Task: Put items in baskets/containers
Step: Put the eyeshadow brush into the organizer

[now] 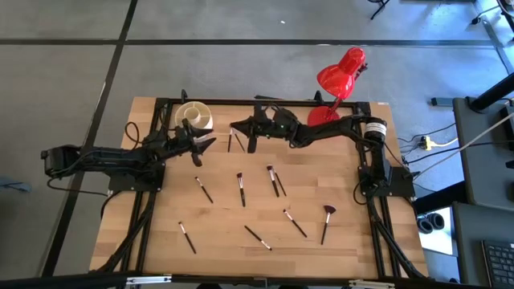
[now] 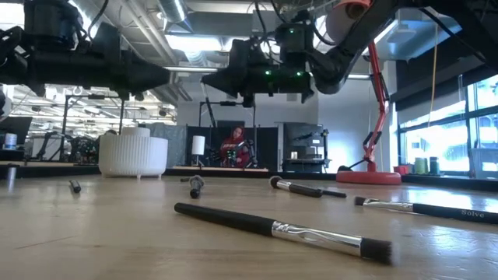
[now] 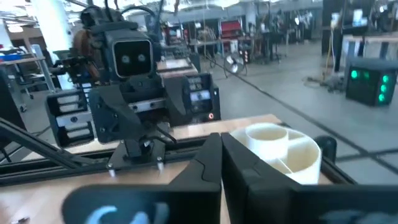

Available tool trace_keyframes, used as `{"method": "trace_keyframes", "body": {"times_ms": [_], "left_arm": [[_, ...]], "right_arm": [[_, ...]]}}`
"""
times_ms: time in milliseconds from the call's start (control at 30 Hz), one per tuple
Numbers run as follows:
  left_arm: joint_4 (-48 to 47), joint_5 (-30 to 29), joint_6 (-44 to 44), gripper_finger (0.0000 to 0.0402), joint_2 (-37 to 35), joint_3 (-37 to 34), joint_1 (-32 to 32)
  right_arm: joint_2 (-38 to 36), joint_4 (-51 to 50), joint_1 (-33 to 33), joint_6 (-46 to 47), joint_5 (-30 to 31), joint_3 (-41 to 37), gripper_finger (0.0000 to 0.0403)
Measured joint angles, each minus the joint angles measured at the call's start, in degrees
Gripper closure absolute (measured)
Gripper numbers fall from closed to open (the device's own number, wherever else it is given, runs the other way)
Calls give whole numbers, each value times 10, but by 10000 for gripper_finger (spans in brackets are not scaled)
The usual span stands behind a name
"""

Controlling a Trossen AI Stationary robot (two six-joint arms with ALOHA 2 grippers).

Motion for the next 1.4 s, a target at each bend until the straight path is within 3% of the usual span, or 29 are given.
{"method": "trace_keyframes", "body": {"times_ms": [133, 400, 667, 833, 1067, 1200, 1267, 1400], "left_arm": [[-1, 16, -1, 215, 36, 25, -14], [-1, -13, 11, 211, 142, 97, -36], [0, 18, 11, 231, 177, 130, -58], [1, 12, 11, 272, 180, 135, -58], [-3, -43, 12, 381, 180, 135, -59], [-36, -71, 35, 383, 166, 135, -57], [-70, -119, 60, 380, 144, 135, -56], [-155, -273, 116, 381, 80, 136, -53]], "right_arm": [[0, 12, 15, -41, -1, 5, 402], [0, 47, 29, -70, -20, 6, 403], [0, 46, 29, -69, -31, 6, 403], [0, 45, 29, -69, -37, 6, 403], [0, 34, 29, -66, -41, 7, 394], [-7, -25, 12, -14, -29, 7, 358], [-20, -76, 0, -7, -26, 8, 335], [-56, -230, -18, 0, 10, 7, 290]]}}
